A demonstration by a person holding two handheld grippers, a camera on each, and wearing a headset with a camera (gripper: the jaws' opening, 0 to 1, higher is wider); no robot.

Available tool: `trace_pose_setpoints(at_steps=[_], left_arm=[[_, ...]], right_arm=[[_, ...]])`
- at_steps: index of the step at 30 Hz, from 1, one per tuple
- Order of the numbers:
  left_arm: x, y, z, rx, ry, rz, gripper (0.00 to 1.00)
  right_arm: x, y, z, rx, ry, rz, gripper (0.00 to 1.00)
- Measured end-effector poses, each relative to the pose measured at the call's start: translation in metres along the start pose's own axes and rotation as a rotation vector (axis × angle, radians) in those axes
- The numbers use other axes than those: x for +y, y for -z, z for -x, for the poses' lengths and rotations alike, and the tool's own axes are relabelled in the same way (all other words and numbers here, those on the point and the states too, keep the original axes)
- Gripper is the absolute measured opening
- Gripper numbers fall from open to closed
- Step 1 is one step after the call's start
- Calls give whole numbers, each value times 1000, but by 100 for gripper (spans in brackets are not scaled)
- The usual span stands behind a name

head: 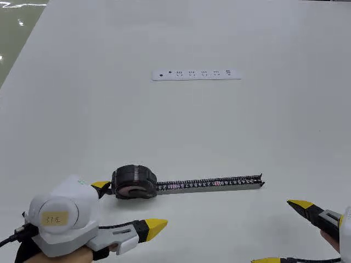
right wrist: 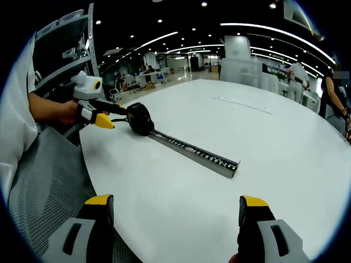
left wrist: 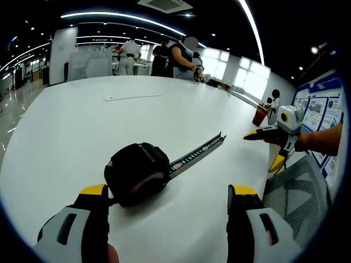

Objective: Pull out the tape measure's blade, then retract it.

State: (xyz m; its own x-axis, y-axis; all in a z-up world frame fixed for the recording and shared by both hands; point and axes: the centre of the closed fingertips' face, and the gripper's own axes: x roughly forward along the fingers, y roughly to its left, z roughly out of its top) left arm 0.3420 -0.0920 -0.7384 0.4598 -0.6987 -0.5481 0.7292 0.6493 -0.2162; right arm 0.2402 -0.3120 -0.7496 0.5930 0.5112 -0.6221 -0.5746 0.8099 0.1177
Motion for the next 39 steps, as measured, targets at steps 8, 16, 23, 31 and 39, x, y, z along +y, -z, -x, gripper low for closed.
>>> trace_pose_setpoints(at_steps=[8,16,23,31,39], left_arm=[[4,-2,-5,-14,-30,40,86],[7,-7,-15,-31,-97,102,87],[12,-10,-22,-29,-202,134,86],[19,-12,-28,-42,-277,191,86],[28,-10,-31,-48,-338,245,78]], right_arm=[[-3,-3,-3,-1,-2,7,93],[-16,-10,-7,20,-17,45,84],[-32,-16,-12,44,-29,102,77],[-44,-18,-19,83,-70,164,62],[-56,-21,-25,115,-103,225,49]])
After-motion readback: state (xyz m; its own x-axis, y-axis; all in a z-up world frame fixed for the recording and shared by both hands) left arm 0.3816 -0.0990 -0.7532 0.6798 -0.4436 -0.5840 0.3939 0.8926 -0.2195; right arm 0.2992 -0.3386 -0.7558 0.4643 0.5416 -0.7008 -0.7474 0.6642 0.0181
